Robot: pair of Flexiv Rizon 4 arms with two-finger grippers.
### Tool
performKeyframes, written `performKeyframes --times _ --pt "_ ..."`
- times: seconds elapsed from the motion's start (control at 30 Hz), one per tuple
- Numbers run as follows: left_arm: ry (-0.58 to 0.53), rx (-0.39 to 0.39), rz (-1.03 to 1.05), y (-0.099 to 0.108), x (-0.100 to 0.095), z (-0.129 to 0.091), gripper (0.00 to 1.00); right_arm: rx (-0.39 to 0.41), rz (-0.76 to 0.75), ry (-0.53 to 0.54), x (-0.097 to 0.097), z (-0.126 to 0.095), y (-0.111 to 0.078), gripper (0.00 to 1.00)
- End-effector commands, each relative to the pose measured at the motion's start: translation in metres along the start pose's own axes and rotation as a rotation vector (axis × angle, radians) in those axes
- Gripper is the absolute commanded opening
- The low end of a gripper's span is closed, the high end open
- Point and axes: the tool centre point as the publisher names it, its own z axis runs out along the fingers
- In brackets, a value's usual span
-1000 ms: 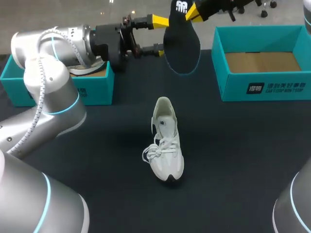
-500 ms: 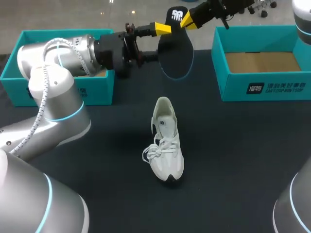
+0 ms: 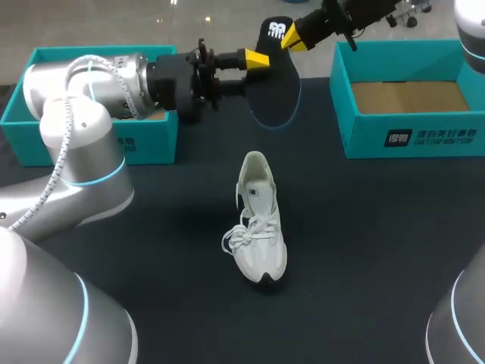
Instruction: Take the shoe out of the shoebox, open the shoe tongue, remove and reinsert the insole, then place the shoe into the shoebox
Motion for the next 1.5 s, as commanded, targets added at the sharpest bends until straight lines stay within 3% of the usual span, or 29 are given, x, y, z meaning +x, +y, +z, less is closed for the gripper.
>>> performKeyframes --times 0.03,0.1,0.13,0.23,0.43,0.47,0.5,0.53,0.8,1.17,1.5 --pt "0.009 0.017 -0.001 0.007 0.001 0.004 0.42 -0.010 0.004 0.004 0.001 0.005 -0.002 0.00" --pt "0.010 0.019 -0.001 0.009 0.003 0.006 0.41 -0.009 0.004 0.005 0.002 0.006 -0.002 0.00" --pt "0.011 0.021 -0.001 0.011 0.003 0.007 0.35 -0.008 0.003 0.006 0.002 0.006 -0.002 0.00" --pt "0.015 0.025 -0.002 0.013 0.004 0.008 0.02 -0.006 0.002 0.007 0.002 0.007 -0.002 0.00" --pt "0.017 0.041 -0.003 0.009 0.005 0.008 0.00 -0.009 0.001 0.004 0.002 0.006 -0.003 0.00" --pt "0.017 0.045 -0.005 0.009 0.005 0.008 0.00 -0.011 0.001 0.005 0.002 0.006 -0.003 0.11" --pt "0.016 0.048 -0.007 0.008 0.006 0.007 0.00 -0.014 0.002 0.007 0.002 0.006 -0.003 0.44" --pt "0.015 0.050 -0.009 0.008 0.007 0.007 0.00 -0.022 -0.003 0.012 0.001 0.005 -0.003 1.00" --pt "0.024 0.046 -0.009 0.009 0.007 0.001 0.00 -0.077 -0.104 0.086 0.001 -0.014 -0.009 1.00" --pt "0.039 0.040 -0.021 0.017 0.012 -0.001 0.00 -0.198 -0.250 0.196 0.000 -0.064 -0.028 1.00" --pt "0.054 0.041 -0.020 0.017 0.012 -0.003 0.00 -0.198 -0.250 0.196 0.000 -0.064 -0.028 1.00"
